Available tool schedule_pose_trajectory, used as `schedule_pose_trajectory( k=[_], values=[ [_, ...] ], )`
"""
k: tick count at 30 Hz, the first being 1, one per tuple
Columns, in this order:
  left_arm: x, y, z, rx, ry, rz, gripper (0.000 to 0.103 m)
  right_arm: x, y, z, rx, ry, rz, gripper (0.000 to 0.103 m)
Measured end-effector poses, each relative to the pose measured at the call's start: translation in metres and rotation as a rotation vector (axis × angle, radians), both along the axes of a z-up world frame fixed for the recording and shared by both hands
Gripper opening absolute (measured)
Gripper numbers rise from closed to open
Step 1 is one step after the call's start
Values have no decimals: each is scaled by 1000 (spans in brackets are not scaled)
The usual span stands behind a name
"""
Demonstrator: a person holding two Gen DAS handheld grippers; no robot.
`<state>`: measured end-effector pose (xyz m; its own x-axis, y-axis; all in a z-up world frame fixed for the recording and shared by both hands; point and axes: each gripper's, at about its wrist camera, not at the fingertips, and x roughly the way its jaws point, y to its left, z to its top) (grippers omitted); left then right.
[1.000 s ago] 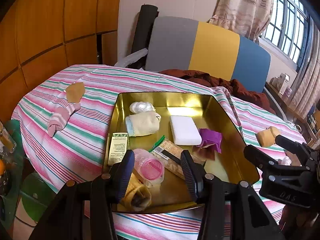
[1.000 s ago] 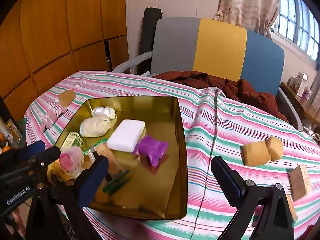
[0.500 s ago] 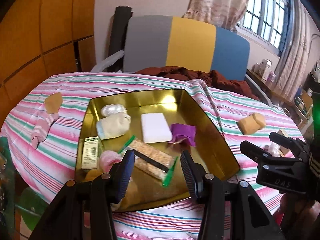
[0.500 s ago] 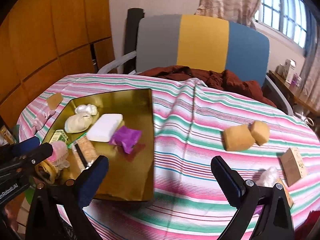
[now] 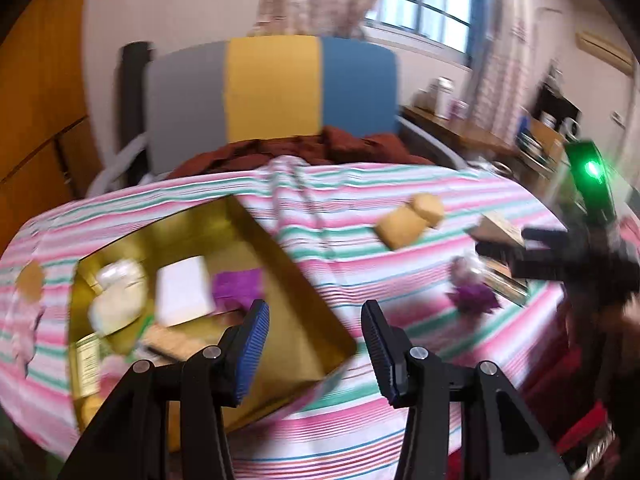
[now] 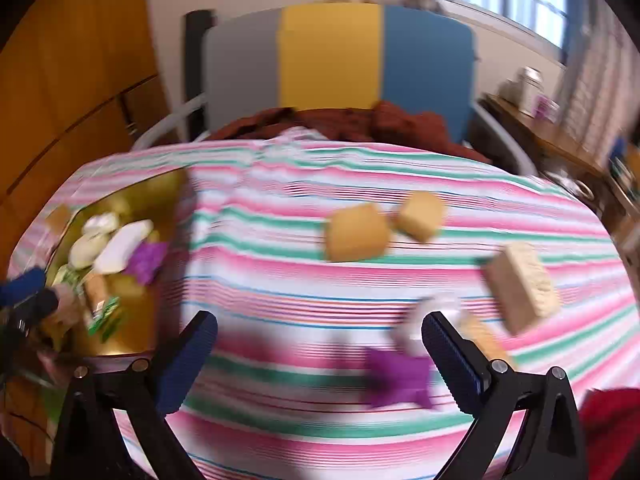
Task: Organize objects
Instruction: 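Move both tools back from the tray to the item pile, then lower the left tool onto the purple sachet and close on it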
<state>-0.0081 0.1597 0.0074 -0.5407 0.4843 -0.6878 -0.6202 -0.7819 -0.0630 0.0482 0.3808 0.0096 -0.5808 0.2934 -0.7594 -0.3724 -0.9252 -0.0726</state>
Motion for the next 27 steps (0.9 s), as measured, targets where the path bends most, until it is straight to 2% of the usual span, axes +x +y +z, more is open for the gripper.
schedule_pose_trajectory(
  k=[4, 8, 9, 11, 14, 20, 23, 27],
  values=[
    [15, 41, -7, -17, -24, -133, 48, 26, 59, 13, 19, 14, -145, 103],
    [29, 79, -22, -60, -52, -254, 48, 45, 108, 10, -40, 44, -264, 103],
    [32, 90, -28, -76, -62, -291, 48, 50, 118, 9, -59, 52, -290, 103],
    [35, 104, -35, -94, -77, -344, 48, 61, 136, 5, -174, 100, -327, 103],
    [39, 127, -44, -112, -83, -422, 48, 73, 149, 10, -236, 195, -351, 103],
    [37, 171, -60, -126, -121, -556, 48, 70, 145, 10, -246, 205, -315, 103],
    [36, 190, -65, -160, -90, -622, 49, 64, 142, 9, -240, 193, -298, 103],
    [28, 213, -76, -198, -112, -678, 50, 69, 146, 9, -265, 219, -303, 103]
  ],
)
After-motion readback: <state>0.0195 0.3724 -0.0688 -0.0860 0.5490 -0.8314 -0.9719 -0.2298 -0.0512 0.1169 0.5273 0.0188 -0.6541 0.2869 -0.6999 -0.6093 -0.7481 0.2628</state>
